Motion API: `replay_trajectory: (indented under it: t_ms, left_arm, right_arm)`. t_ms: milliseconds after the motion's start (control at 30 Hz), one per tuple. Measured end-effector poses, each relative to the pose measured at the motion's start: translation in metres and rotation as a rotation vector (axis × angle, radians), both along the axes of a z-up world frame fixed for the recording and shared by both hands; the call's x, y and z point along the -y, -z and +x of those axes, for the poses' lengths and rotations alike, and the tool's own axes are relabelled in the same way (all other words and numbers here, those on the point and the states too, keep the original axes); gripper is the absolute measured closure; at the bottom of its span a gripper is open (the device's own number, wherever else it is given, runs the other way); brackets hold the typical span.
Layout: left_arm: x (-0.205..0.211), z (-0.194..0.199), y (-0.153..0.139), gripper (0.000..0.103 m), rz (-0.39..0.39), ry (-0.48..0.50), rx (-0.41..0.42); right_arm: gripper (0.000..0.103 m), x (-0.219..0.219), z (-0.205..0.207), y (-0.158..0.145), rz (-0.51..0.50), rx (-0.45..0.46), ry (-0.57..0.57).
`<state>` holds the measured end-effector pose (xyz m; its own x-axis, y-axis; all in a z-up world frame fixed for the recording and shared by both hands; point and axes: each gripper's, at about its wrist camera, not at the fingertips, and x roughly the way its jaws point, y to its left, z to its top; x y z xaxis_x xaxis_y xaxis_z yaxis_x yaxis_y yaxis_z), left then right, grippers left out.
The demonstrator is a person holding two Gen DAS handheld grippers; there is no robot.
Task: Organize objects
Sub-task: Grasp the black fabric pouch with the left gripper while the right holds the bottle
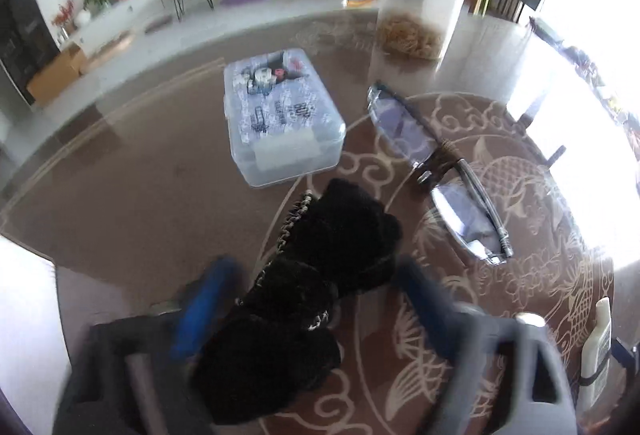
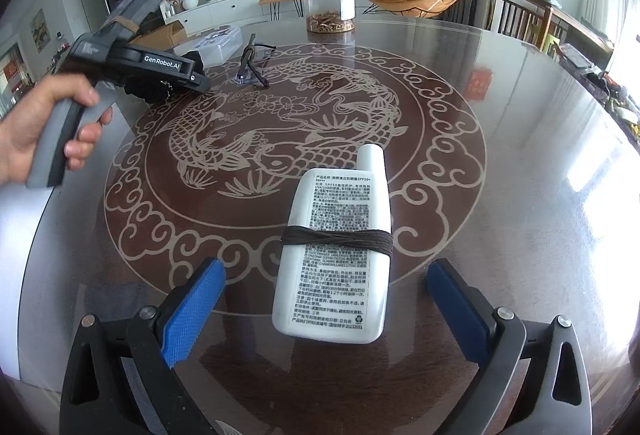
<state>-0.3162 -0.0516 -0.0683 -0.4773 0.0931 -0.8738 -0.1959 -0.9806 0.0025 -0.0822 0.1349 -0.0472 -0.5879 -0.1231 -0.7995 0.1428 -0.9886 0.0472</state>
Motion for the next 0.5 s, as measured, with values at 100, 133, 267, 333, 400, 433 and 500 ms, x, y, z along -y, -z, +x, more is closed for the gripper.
replay_trajectory:
  t_ms: [100,133,267,333,400,433,500]
  left_arm:
    - [0.000,0.016,-0.003,0.067,0.022,-0.047,-0.017]
    - [0.000,0.025,-0.003,0.067,0.026,-0.064,-0.020]
    - [-0.008,0.087,-0.002,0.067,-0.001,-0.129,-0.060]
    - [-0.011,0.118,-0.001,0.066,-0.005,-0.139,-0.077]
    - [-0.012,0.157,0.000,0.064,-0.011,-0.151,-0.098]
    - [-0.010,0.170,0.000,0.064,-0.009,-0.160,-0.104]
    - [-0.006,0.196,0.002,0.054,0.017,-0.183,-0.115]
  right_arm:
    - [0.002,0.000,0.000,0.001,-0.001,0.000,0.000]
    - [0.002,0.000,0.000,0.000,-0.001,0.000,-0.001]
    - [0.002,0.000,0.000,0.000,-0.002,0.000,-0.001]
    - [0.002,0.000,0.000,0.001,-0.005,0.000,-0.002]
    - [0.001,-0.001,0.000,0.001,-0.004,0.000,-0.002]
    - [0.001,-0.001,0.000,0.001,-0.004,0.000,-0.002]
    - [0.001,-0.001,0.000,0.001,-0.003,0.001,-0.003]
